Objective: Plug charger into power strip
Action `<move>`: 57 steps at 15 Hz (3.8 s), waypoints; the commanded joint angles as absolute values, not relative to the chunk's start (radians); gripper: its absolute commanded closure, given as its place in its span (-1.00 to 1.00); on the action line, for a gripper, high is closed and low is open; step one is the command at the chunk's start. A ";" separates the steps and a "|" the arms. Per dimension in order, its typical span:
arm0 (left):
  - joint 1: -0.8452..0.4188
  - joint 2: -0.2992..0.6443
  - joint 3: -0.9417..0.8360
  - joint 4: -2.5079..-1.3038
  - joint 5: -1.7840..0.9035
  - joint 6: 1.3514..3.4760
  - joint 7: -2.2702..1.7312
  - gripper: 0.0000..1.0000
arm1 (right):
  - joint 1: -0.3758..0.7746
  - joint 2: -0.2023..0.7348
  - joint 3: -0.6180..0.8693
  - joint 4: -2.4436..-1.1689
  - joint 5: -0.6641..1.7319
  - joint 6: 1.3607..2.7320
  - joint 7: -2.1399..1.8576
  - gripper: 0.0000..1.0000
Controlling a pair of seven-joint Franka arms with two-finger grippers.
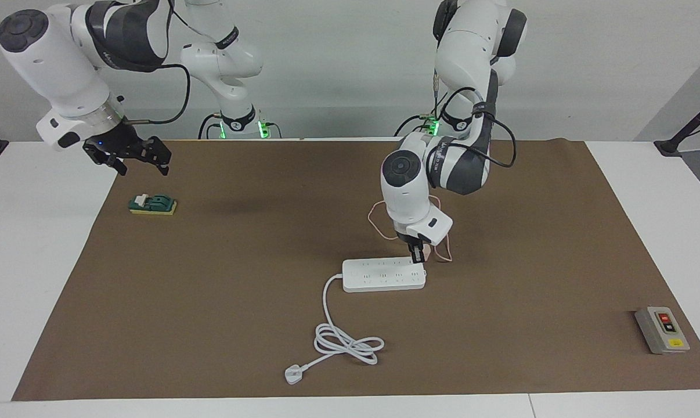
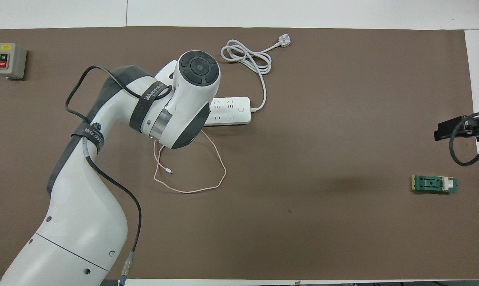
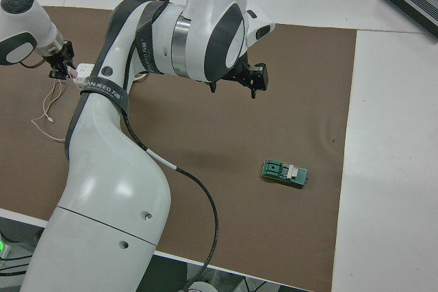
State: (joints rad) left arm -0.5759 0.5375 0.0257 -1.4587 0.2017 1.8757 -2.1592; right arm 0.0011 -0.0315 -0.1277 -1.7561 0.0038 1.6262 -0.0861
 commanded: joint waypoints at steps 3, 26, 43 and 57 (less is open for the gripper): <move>-0.594 0.515 0.040 -1.493 0.190 1.904 -2.174 1.00 | -0.014 -0.045 -0.114 -1.761 -0.009 1.615 -0.103 -1.00; -0.604 0.500 0.038 -1.568 0.190 1.979 -2.172 1.00 | -0.014 -0.045 -0.114 -1.761 -0.009 1.614 -0.103 -1.00; -0.609 0.494 0.040 -1.680 0.199 2.094 -2.172 1.00 | -0.014 -0.045 -0.114 -1.761 -0.009 1.615 -0.103 -1.00; -0.617 0.540 0.041 -1.664 0.215 2.105 -2.154 1.00 | -0.014 -0.046 -0.114 -1.761 -0.009 1.615 -0.103 -1.00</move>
State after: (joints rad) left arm -0.5978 0.4945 0.0361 -1.6235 0.2302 2.0784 -2.1575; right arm 0.0011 -0.0316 -0.1277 -1.7561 0.0038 1.6262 -0.0861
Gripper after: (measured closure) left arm 0.678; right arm 0.000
